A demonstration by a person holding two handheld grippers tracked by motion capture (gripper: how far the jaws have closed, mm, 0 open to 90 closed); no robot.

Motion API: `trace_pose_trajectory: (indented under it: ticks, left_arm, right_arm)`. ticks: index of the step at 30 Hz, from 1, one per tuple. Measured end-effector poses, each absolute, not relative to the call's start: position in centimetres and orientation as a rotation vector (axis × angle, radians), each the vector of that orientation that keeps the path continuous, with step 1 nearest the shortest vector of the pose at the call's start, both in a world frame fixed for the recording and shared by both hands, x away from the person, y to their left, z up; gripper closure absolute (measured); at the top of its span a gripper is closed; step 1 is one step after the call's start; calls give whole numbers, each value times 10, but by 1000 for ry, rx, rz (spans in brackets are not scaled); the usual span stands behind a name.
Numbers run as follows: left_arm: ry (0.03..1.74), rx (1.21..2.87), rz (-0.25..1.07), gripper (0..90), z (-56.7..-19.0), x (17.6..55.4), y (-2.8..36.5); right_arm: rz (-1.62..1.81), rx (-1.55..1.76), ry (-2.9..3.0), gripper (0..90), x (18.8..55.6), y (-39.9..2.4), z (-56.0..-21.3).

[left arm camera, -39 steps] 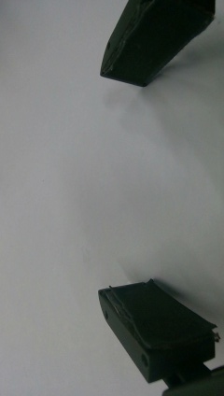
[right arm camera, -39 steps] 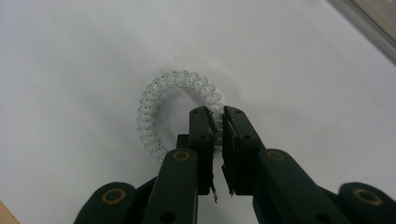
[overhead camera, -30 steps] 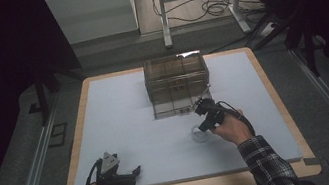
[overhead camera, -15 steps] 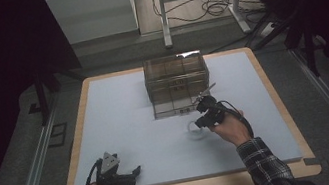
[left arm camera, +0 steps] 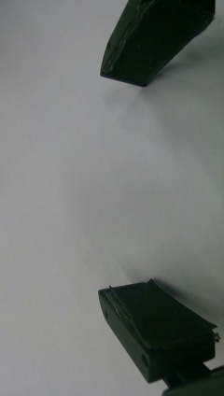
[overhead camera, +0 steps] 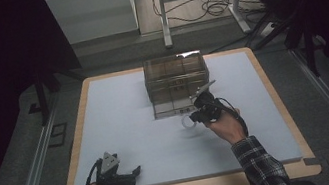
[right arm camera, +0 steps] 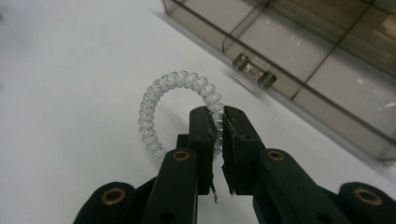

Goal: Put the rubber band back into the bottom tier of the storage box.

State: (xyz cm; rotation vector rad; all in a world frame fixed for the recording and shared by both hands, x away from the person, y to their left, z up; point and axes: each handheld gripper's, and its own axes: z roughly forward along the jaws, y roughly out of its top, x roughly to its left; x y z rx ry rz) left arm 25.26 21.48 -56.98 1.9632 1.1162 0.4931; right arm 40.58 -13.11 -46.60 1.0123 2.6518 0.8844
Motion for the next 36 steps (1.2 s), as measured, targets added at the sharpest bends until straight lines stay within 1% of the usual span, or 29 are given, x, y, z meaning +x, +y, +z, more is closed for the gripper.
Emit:
trace_pose_trajectory:
  ticks: [16, 36]
  left_arm:
    - [1116, 1964, 493, 0, -570, 253, 215]
    - [1115, 1966, 494, 0, -570, 253, 215]
  right_arm:
    - [973, 995, 2582, 812, 418, -111, -461]
    - [1050, 998, 2494, 812, 442, -85, -469]
